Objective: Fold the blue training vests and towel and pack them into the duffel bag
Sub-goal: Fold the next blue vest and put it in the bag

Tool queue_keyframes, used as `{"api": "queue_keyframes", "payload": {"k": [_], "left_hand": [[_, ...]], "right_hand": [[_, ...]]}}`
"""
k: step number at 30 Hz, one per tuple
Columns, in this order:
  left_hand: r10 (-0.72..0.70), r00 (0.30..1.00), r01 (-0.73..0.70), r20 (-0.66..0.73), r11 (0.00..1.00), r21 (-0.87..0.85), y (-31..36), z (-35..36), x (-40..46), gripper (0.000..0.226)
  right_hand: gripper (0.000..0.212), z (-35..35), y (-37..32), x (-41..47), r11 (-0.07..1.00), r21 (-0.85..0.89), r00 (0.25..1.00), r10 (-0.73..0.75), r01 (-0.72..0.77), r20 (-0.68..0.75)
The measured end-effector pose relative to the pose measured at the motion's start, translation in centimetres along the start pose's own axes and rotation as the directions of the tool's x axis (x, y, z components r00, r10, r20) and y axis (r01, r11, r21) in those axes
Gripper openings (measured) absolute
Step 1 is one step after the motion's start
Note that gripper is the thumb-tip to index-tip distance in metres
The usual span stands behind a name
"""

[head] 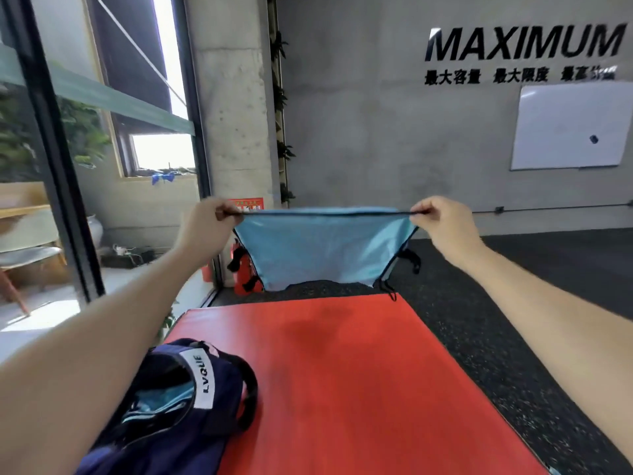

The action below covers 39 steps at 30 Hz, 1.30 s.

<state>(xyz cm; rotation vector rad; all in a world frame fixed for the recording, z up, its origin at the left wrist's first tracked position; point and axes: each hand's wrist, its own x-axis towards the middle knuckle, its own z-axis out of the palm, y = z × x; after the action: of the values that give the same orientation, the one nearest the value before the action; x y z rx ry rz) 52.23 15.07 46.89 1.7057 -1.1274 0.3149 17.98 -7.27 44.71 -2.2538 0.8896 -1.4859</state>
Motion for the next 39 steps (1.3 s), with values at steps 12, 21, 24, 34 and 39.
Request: {"api": "queue_keyframes", "payload": {"k": [12, 21, 24, 34, 39], "left_hand": [[-0.265, 0.845, 0.153, 0.465, 0.952, 0.265, -11.4, 2.7, -26.6, 0.024], [-0.181, 0.898, 0.181, 0.402, 0.983, 0.039, -7.5, 1.2, -27.5, 0.015], [-0.178, 0.918, 0.195, 0.355, 0.981, -0.012, -6.9, 1.5, -26.9, 0.014], [-0.326, 0.908, 0.358, 0.263, 0.930, -0.086, -10.2, 9.5, -25.0, 0.008], [-0.365, 0.876, 0.384, 0.316, 0.923, 0.002, -13.8, 14.8, -25.1, 0.016]], "right_hand": [[0.023, 0.9, 6.7, -24.5, 0.942, -0.228, 0.874, 0.317, -0.246, 0.368], [0.020, -2.4, 5.5, -25.7, 0.940, -0.183, 0.867, 0.338, -0.289, 0.365], [0.013, -2.6, 5.6, -25.0, 0.941, -0.168, 0.874, 0.335, -0.293, 0.353], [0.011, 2.5, 12.7, -23.7, 0.875, -0.239, 0.818, 0.480, -0.421, 0.317], [0.013, 6.5, 17.1, -24.7, 0.841, -0.253, 0.793, 0.538, -0.478, 0.287]]}}
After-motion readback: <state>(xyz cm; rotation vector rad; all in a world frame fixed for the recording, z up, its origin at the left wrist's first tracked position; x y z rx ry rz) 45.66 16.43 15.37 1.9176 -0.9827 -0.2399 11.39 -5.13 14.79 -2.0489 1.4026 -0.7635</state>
